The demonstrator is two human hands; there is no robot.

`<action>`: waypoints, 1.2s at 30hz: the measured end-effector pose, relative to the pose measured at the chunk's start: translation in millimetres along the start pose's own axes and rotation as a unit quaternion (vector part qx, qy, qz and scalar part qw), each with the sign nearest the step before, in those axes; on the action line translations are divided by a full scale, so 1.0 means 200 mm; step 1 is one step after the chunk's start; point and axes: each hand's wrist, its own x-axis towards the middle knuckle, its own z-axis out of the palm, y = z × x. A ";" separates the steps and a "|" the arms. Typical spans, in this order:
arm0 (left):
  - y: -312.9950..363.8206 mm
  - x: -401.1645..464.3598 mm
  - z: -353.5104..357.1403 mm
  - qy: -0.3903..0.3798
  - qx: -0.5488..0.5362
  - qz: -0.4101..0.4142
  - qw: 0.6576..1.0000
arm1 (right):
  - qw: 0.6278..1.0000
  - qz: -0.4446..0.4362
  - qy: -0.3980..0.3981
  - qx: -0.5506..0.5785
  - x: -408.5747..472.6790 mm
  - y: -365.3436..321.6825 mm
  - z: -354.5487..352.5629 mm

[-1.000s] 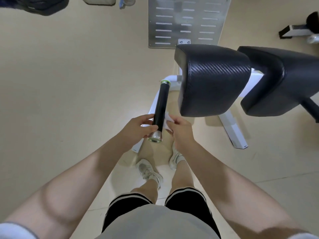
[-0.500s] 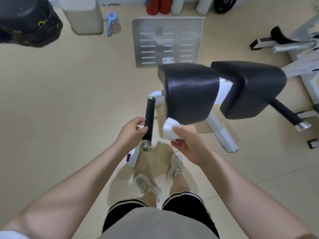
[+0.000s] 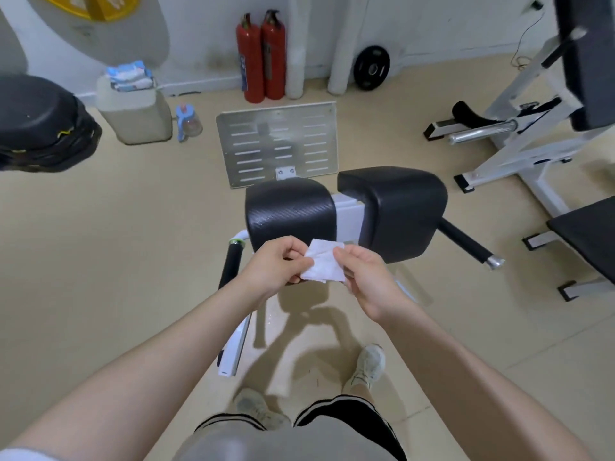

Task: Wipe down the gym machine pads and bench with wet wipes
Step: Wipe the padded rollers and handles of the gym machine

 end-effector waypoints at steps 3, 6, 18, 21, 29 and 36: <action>0.10 0.09 0.14 0.004 -0.006 0.011 1.000 | 0.999 -0.035 -0.020 0.017 0.03 -0.08 -0.17; 0.21 0.21 0.29 0.021 -0.042 -0.002 0.999 | 0.992 -0.097 -0.068 -0.049 0.08 -0.19 -0.38; 0.48 0.67 0.70 0.073 -0.051 -0.009 0.996 | 0.938 -0.141 -0.136 -0.286 0.54 -0.65 -0.86; 0.52 0.80 0.66 0.104 -0.045 0.000 0.994 | 0.914 -0.177 -0.133 -0.341 0.70 -0.69 -0.83; 0.55 1.31 0.46 0.114 -0.130 -0.082 0.982 | 0.861 -0.232 -0.018 -0.452 1.20 -0.80 -0.75; 0.22 1.69 0.34 0.108 -0.040 -0.187 0.976 | 0.802 -0.158 -0.040 -0.575 1.73 -0.68 -0.66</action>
